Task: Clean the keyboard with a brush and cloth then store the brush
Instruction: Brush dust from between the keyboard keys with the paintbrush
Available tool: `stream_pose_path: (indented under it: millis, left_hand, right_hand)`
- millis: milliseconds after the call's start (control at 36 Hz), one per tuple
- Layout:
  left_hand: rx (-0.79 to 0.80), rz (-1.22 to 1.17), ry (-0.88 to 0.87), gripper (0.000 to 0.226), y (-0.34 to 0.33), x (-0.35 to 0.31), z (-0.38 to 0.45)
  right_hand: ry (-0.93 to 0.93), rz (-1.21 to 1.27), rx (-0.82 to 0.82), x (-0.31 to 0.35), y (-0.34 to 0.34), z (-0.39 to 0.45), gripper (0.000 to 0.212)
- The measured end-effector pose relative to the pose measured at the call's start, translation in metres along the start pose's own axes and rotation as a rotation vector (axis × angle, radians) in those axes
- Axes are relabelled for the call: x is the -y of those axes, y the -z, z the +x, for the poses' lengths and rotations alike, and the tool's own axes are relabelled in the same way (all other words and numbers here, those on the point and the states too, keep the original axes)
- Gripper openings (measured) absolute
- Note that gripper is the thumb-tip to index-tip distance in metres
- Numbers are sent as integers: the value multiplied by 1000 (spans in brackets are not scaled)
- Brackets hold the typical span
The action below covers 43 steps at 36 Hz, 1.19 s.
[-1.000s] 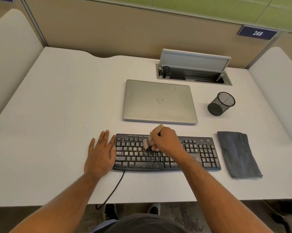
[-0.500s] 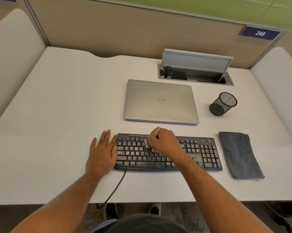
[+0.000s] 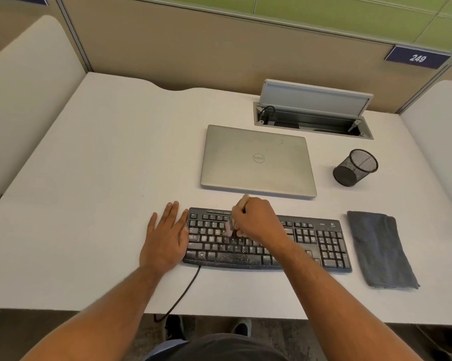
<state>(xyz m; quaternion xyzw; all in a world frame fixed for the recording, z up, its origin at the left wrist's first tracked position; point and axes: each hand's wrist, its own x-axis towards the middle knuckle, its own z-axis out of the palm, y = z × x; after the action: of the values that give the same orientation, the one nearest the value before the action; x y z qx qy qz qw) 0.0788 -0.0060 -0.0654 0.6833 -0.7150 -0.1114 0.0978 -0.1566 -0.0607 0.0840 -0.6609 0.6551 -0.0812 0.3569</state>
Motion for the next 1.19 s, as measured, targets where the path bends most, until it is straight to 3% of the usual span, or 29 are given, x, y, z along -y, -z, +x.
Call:
stream_pose_path:
  millis: [83,250,389,556,694,861,1028,1194]
  left_hand:
    - [-2,2,3,61,0,0,0]
    - [2,10,1,61,0,-1,0]
    - [-4,9,0,61,0,0,0]
    - [-3,5,-2,61,0,-1,0]
    - [5,14,1,62,0,0,0]
    - [0,21,-2,62,0,0,0]
    - [6,32,-6,62,-1,0,1]
    - [1,36,-4,61,-3,1,1]
  right_hand:
    - [-2,54,-30,-1,-7,-2,37]
    - [-24,11,74,0,-7,-1,40]
    - [-20,44,-34,2,-5,1,41]
    - [-35,4,66,-1,-8,1,41]
    - [-23,-6,-31,-1,-9,1,42]
    - [-37,25,63,1,-8,1,39]
    - [-30,182,-63,6,-12,1,33]
    - [5,55,65,8,-18,-1,30]
